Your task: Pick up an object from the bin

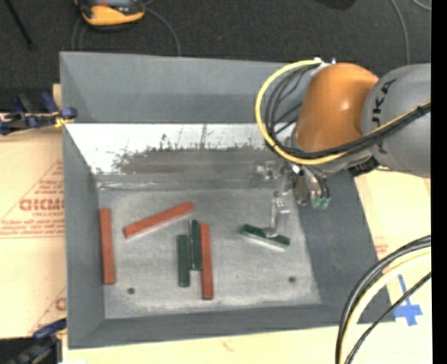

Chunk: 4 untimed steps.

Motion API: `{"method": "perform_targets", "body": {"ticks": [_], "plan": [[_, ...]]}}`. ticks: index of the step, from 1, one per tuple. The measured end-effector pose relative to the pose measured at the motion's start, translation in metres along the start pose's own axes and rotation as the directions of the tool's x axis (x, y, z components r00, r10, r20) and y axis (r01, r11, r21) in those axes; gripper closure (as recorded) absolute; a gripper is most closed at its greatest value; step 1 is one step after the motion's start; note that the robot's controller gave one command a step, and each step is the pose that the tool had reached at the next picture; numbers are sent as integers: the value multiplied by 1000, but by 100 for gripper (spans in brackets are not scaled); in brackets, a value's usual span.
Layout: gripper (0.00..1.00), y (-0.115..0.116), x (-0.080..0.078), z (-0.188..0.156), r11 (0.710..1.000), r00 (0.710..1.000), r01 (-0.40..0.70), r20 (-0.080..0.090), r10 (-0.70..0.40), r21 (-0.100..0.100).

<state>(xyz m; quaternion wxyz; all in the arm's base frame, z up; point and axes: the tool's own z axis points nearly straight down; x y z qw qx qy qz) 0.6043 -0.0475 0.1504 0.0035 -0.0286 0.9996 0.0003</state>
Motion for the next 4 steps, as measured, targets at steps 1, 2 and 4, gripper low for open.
{"method": "perform_targets", "body": {"ticks": [1, 2, 4], "plan": [[0, -31, 44, 26, 994, 994, 108, -2, -108, 5], [100, -49, 8, 78, 996, 996, 94, 2, -94, 1], [100, -46, 34, -52, 990, 990, 143, -3, -143, 1]]}}
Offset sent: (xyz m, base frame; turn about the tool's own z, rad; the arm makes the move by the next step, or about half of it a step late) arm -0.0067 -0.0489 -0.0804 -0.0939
